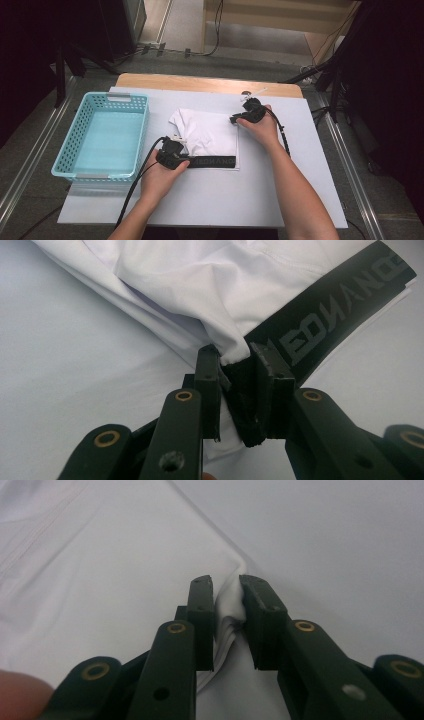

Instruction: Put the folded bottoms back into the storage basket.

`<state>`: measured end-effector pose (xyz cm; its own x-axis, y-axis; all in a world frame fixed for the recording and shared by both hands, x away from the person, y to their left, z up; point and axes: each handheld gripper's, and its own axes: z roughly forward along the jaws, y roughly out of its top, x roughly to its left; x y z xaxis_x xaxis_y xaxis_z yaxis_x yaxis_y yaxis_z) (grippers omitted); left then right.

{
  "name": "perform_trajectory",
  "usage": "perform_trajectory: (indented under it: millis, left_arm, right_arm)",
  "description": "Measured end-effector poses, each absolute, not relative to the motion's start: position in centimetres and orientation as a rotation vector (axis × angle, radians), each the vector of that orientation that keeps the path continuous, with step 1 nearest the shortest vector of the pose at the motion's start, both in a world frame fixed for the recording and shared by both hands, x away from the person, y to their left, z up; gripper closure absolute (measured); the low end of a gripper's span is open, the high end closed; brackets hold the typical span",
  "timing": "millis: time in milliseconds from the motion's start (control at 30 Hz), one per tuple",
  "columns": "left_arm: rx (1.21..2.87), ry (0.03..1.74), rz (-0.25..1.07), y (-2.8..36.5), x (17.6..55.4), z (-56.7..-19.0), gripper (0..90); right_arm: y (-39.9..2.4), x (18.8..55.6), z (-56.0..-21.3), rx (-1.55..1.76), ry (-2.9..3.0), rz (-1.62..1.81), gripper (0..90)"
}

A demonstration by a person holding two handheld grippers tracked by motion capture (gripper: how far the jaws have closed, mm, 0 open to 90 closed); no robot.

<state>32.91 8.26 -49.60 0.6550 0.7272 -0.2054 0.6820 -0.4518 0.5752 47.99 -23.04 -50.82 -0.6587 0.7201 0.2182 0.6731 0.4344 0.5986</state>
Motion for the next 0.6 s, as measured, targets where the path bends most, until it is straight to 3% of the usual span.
perform_trajectory:
  millis: [200,600]
  left_arm:
    - [2.230,1.085,0.109,8.1,32.6,-49.6,79.7]
    - [2.158,1.065,0.140,8.2,32.0,-48.2,81.9]
  right_arm:
    - [-22.7,47.9,-50.6,1.321,2.597,1.019,81.6]
    - [-22.7,47.1,-47.8,1.346,2.537,1.071,82.8]
